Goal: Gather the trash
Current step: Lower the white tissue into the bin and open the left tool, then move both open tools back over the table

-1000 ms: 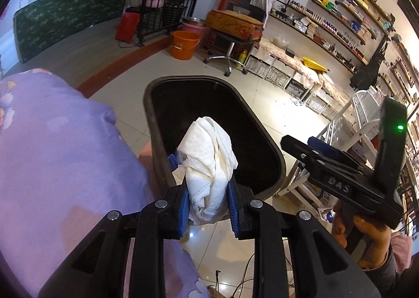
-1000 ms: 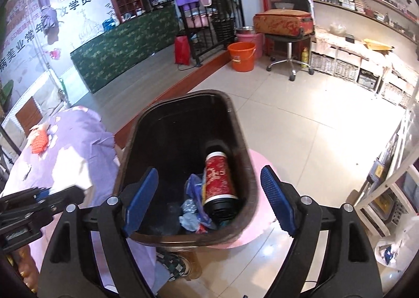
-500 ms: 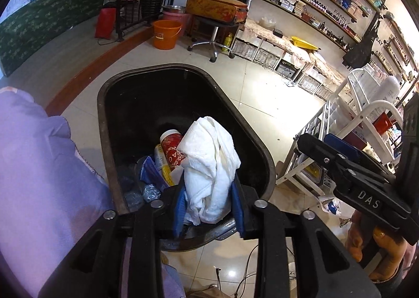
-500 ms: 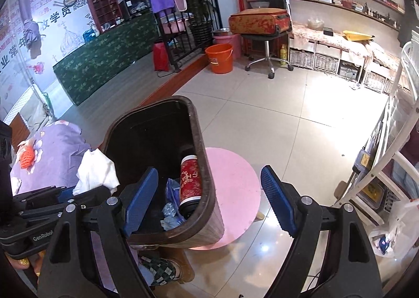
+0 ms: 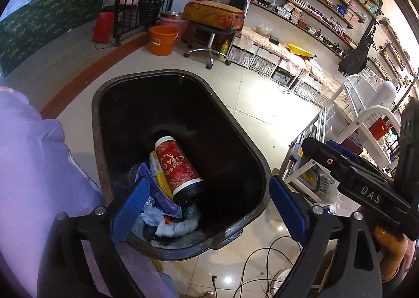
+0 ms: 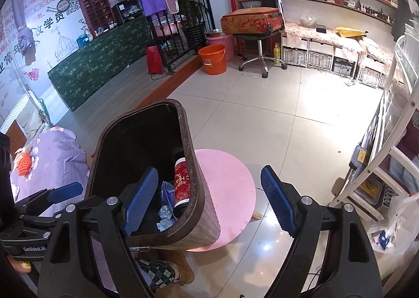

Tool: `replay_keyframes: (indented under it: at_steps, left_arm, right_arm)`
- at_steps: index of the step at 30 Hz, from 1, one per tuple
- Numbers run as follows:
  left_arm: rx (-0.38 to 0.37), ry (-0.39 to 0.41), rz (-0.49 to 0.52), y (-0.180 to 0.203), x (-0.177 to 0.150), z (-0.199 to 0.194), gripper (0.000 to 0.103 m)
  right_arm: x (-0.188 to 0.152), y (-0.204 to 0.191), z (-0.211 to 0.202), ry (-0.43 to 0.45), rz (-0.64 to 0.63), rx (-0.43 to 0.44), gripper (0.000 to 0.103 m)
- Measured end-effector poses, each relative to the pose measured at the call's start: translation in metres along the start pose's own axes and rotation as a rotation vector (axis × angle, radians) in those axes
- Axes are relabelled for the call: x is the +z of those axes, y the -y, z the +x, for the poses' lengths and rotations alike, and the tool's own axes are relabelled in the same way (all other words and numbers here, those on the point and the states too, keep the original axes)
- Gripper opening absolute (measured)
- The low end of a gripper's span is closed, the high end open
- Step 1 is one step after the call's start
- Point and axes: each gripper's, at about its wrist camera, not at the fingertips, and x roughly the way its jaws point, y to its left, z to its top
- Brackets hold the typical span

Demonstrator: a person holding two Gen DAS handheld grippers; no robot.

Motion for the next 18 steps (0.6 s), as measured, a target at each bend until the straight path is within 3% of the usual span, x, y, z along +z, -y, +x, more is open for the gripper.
replay_keyframes:
  at_steps: [10,18]
  left_arm:
    - [0.053,0.045,-0.013,-0.016,-0.010,-0.026,0.094]
    - [0.152,0.083,-0.064,-0.051,-0.026,-0.067,0.094]
  right_arm:
    - [0.001,-0.023,0.004,-0.017,-0.035,0.058,0.081]
    - [-0.001,-0.081,0.015,-0.052,-0.150,0.164,0.081]
